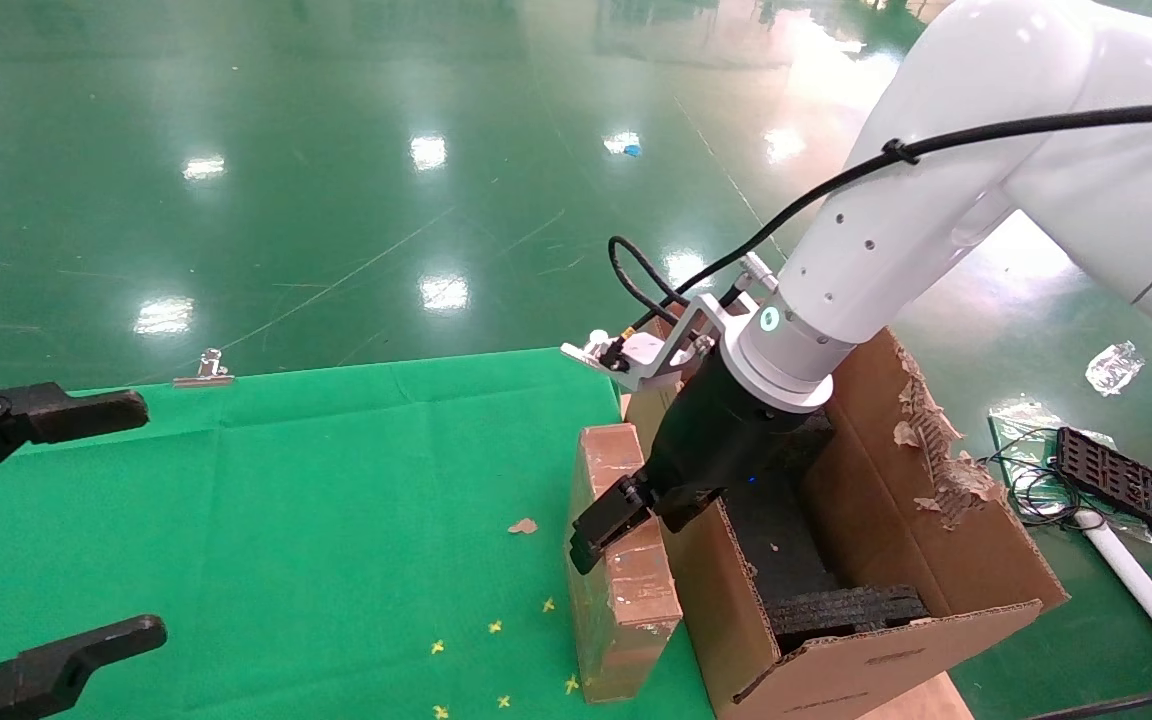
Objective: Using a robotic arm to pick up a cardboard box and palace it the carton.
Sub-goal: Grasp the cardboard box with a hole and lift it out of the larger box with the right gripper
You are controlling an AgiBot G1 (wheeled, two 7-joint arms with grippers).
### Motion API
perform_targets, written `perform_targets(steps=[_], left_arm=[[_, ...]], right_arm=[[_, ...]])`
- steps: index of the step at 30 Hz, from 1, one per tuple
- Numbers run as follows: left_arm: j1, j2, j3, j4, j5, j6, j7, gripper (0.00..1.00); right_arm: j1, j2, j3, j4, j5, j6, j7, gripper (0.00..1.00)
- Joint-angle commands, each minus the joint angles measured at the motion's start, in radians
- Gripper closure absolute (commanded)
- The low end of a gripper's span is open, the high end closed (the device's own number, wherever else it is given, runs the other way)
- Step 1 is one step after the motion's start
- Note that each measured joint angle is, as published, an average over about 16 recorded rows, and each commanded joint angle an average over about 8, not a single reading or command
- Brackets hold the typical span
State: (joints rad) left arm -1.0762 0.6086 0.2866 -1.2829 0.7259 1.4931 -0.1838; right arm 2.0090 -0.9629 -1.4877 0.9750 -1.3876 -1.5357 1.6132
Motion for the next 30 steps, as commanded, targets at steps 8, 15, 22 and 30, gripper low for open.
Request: perform_targets(steps=[8,15,22,30], left_arm=[[0.000,0.000,0.001,0.000,0.000,0.000,0.000,1.00],[0.000,0.000,0.001,0.000,-0.001,0.000,0.001,1.00],[0.000,-0.001,0.002,0.000,-0.001,-0.001,0.001,1.00],[0.000,-0.001,0.002,0.000,-0.001,-0.001,0.001,1.00]], right_arm=[[-0.009,-0.013,-0.020,0.031,-0.028,0.012,0.031,1.00],[-0.013,-0.016,-0.034,0.055,-0.047,0.013,0.056,1.00],[-0.014,-0.017,-0.046,0.068,-0.065,0.012,0.067,1.00],[-0.012,-0.009,-0.049,0.081,-0.076,0.024,0.067,1.00]])
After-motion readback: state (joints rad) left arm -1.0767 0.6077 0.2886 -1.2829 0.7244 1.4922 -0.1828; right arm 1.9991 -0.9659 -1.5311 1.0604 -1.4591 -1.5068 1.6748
